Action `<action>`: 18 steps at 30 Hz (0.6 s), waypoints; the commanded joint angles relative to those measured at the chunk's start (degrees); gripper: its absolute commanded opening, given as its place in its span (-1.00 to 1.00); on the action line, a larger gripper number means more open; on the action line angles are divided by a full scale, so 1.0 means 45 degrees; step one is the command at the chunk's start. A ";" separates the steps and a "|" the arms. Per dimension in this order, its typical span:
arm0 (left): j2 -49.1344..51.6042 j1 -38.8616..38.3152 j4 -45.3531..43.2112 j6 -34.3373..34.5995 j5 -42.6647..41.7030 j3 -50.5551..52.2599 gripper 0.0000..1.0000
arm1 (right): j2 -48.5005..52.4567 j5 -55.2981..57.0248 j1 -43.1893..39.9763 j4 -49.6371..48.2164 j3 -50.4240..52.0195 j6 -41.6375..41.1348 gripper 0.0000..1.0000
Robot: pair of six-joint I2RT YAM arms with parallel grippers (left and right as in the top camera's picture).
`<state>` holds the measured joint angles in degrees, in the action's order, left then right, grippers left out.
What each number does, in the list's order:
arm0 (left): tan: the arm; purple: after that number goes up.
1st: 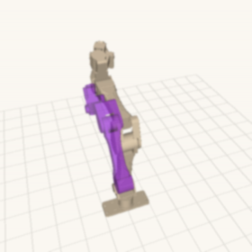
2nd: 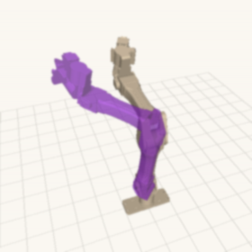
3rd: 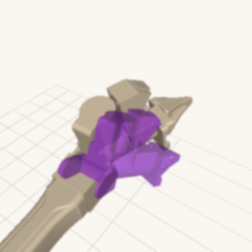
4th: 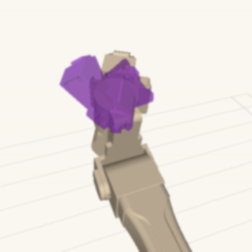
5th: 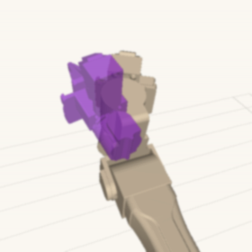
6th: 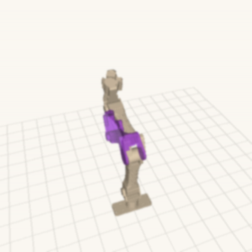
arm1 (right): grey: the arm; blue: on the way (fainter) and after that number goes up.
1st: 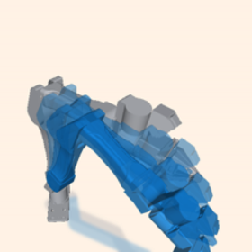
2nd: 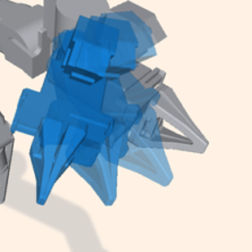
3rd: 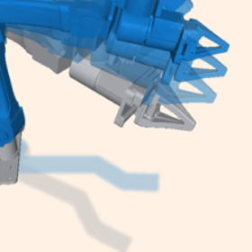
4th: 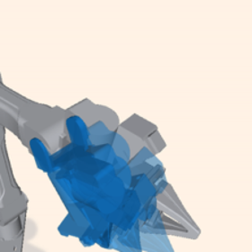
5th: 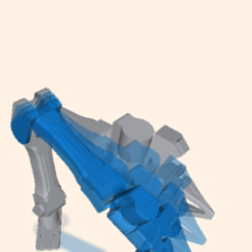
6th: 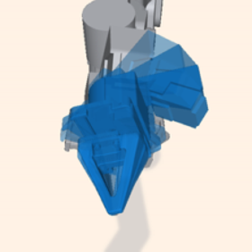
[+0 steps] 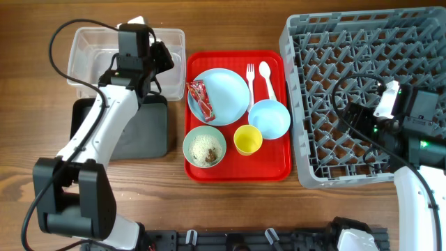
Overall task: Sort waste into correct bins and load items into the dishwasher rack
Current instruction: 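Grasp the red wrapper and tissue on the blue plate with left gripper, then carry the wrapper and tissue left and drop into the clear bin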
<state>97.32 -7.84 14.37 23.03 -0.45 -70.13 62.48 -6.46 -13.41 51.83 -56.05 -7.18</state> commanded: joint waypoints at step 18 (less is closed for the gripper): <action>0.0593 -0.4653 0.2754 0.2322 -0.0588 0.0636 0.36 | 0.0092 -0.0257 -0.0063 -0.0034 -0.0209 0.0223 0.99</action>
<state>97.51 -28.21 26.59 27.51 -4.91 -69.10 62.48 -6.46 -13.41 51.83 -56.05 -7.18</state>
